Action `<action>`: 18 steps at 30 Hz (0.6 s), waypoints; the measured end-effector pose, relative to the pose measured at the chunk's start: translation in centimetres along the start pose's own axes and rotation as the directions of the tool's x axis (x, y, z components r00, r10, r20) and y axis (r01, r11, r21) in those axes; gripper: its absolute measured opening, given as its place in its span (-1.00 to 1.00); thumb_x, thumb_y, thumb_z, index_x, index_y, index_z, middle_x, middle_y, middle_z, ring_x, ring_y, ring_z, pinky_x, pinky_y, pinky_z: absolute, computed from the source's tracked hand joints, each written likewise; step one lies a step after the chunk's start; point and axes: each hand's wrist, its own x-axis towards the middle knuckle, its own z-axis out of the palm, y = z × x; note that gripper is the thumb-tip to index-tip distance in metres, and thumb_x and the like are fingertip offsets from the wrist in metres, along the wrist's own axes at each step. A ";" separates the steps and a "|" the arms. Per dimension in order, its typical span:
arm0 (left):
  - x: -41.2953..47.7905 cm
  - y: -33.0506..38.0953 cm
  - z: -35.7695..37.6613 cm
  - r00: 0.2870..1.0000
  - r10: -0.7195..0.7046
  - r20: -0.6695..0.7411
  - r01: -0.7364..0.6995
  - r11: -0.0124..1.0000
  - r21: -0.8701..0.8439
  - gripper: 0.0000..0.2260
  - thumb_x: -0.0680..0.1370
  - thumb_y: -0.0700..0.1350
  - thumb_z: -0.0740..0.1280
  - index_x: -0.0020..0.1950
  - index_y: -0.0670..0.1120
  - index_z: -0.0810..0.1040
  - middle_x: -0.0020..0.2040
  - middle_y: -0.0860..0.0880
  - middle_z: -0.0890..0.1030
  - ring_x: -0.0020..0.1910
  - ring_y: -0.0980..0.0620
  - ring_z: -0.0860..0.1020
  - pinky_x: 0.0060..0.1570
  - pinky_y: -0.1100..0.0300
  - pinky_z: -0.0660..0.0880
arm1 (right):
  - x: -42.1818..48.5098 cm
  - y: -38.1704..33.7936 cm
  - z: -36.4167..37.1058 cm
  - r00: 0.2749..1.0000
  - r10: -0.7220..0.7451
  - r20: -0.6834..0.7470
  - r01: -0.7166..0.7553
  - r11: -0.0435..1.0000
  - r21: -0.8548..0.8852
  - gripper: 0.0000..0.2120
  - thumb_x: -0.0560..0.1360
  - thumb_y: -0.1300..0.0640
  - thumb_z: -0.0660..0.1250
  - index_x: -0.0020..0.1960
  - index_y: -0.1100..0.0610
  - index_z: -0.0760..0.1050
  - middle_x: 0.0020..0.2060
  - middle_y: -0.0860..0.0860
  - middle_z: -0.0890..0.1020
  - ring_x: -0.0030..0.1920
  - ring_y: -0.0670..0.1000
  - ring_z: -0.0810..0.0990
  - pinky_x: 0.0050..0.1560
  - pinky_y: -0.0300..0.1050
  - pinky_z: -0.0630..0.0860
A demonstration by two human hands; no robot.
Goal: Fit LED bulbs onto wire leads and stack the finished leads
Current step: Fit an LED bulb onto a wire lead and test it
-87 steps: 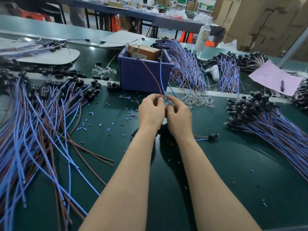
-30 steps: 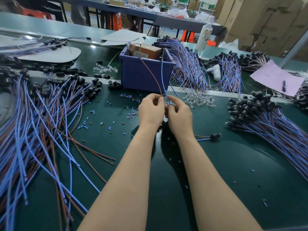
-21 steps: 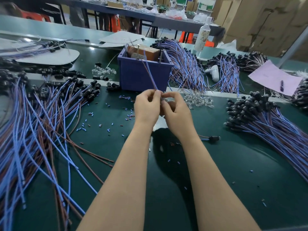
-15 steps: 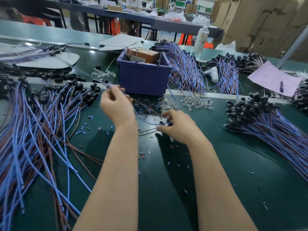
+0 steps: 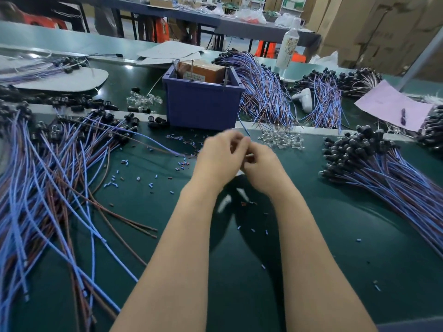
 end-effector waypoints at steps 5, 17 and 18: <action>0.0 -0.8 0.2 0.976 -0.138 0.169 0.152 0.986 -0.070 -0.72 0.62 0.06 0.18 0.01 -0.08 0.60 -0.08 -0.06 0.65 -0.06 -0.03 0.58 -0.04 0.19 0.44 | 0.3 0.8 -0.5 0.977 0.200 -0.074 -0.111 0.773 0.625 -0.93 0.47 0.29 0.39 -0.07 0.25 0.52 -0.20 0.10 0.65 -0.22 -0.02 0.67 -0.08 -0.18 0.62; 0.1 -1.0 -0.4 0.962 -0.128 0.242 0.175 0.967 -0.183 -0.75 0.55 0.06 0.31 -0.03 -0.12 0.61 -0.24 0.05 0.65 -0.27 0.16 0.54 -0.14 0.26 0.48 | 0.5 2.0 -0.7 0.974 0.212 0.075 -0.188 0.586 0.788 -0.86 0.55 0.17 0.29 -0.14 0.20 0.55 -0.52 -0.04 0.43 -0.51 -0.14 0.33 -0.50 -0.37 0.27; 0.1 -0.9 -0.5 0.957 -0.118 0.264 0.176 0.962 -0.210 -0.77 0.56 0.03 0.31 -0.03 -0.13 0.60 -0.24 0.04 0.65 -0.33 0.19 0.54 -0.19 0.30 0.47 | 0.5 2.0 -0.8 0.973 0.204 0.104 -0.200 0.537 0.820 -0.85 0.56 0.16 0.28 -0.13 0.21 0.55 -0.54 -0.05 0.45 -0.53 -0.15 0.35 -0.52 -0.38 0.27</action>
